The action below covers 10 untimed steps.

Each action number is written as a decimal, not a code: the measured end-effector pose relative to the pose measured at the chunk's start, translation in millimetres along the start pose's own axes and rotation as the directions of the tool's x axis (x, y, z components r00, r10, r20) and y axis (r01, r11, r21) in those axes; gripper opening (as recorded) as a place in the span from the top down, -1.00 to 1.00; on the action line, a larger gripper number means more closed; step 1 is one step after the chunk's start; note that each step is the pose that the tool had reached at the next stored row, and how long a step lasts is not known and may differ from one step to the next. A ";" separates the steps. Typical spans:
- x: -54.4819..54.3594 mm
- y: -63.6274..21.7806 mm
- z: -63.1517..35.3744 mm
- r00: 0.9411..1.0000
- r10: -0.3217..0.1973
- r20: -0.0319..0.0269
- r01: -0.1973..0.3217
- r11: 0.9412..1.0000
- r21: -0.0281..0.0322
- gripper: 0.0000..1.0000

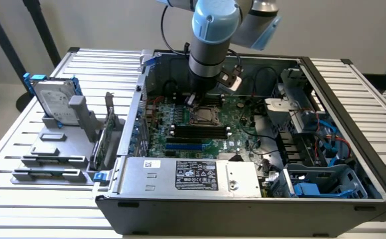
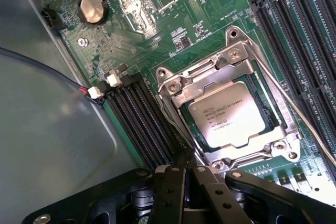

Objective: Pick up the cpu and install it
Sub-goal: 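Install the first cpu locking lever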

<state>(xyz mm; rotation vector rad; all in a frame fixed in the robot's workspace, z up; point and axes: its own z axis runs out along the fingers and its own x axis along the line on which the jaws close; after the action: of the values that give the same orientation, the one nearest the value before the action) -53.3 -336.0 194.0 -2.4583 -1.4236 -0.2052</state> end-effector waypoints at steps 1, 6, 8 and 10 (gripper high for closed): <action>0.1 0.1 0.0 1.000 0.000 0.000 0.000 1.000 0.000 0.79; 0.6 1.0 0.0 1.000 0.000 0.000 0.000 1.000 0.000 0.79; 0.7 1.2 0.0 1.000 0.000 0.000 0.000 1.000 0.000 0.79; 0.9 1.6 0.0 1.000 0.000 0.000 0.000 1.000 0.000 0.79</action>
<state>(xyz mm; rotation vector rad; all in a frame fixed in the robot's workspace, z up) -51.4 -336.0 194.0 -2.4583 -1.4237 -0.2052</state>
